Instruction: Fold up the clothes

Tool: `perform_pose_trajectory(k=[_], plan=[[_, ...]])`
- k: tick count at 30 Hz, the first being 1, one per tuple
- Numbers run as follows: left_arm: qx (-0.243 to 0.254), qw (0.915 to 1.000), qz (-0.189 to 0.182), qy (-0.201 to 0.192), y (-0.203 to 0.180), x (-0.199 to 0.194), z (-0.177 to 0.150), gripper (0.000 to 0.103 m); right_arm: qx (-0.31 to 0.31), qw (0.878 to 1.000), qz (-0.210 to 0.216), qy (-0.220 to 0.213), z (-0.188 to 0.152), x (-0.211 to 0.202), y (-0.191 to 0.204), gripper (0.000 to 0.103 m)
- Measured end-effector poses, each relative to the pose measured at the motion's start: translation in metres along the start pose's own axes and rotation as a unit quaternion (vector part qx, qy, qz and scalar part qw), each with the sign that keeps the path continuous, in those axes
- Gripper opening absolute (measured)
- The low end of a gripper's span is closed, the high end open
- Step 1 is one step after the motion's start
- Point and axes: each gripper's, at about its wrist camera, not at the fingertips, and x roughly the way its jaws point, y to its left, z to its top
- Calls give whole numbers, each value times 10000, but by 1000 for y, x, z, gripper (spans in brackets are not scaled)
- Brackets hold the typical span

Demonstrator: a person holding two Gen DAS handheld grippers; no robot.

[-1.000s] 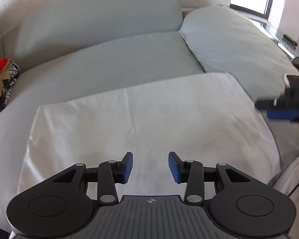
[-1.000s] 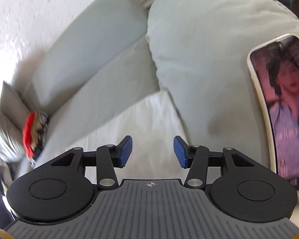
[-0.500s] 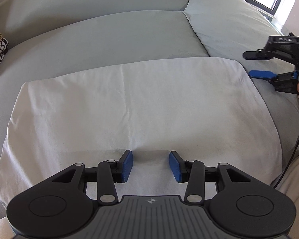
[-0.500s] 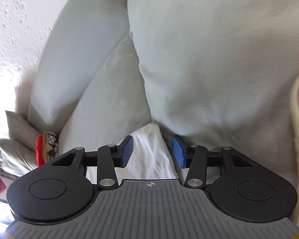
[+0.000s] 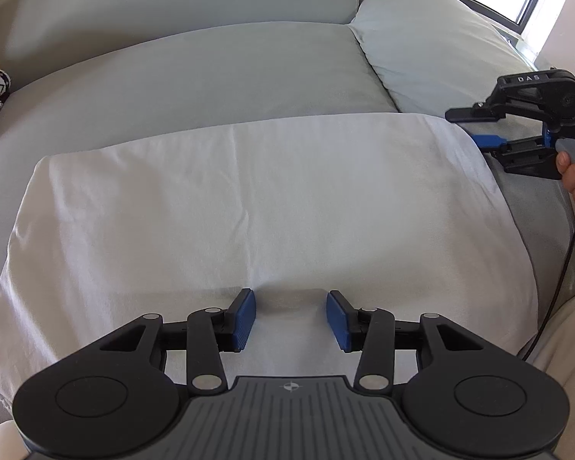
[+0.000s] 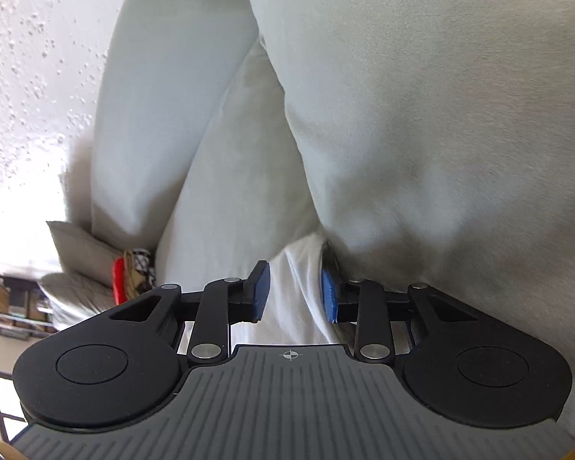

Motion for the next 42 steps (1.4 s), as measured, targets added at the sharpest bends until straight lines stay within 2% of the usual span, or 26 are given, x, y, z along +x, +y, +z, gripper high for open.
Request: perform_pose_trajectory(k=[6,9,12,17,20,22,25,29,30,31,33,36,39,41,42], plan=[[4,10000,-6,-15,0,0,-2,43,438,9983,191,-342,2,17,-3,34],[5,10000,-1,-26,-2,0,-1,43,891,9910,583,-813,-2,7,-12,34],[-2,10000,-13,-39,-1,0,-1,43,1123,9805,670,-1468,-10,-12,-16,32],[-11,10000,-30,-51,-1,0,-1,43,976,9830,277,-1533,-5,-29,-10,30],[-12,10000,-38,-74,-1,0,-1,44,323,9917,-464,-1156,-3,-22,13,29],[-19,9999,-44,-89,0,1,-2,44,103,9927,-752,-943,-1,-12,24,29],[-45,9999,-57,-109,0,1,-2,43,207,9929,-870,-784,5,2,26,29],[-47,9999,-69,-118,0,0,-1,44,480,9913,-965,-750,14,5,14,24],[-45,9999,-72,-118,0,0,0,44,519,9904,-1022,-773,15,6,14,13],[-43,9999,-73,-117,0,0,0,44,545,9893,-1090,-804,15,7,14,6],[-42,9999,-77,-117,0,-1,1,44,511,9868,-1179,-987,13,5,16,4],[-51,9999,-86,-123,1,-1,1,44,264,9801,-1189,-1565,-2,-9,24,4],[-61,9998,-109,-140,1,-2,0,44,283,9678,-1195,-2199,-14,-30,22,1],[-67,9998,-125,-148,2,-2,-1,44,332,9645,-1198,-2331,-12,-42,17,1],[-69,9998,-133,-152,3,-2,-1,44,296,9669,-1132,-2269,-11,-44,17,1]])
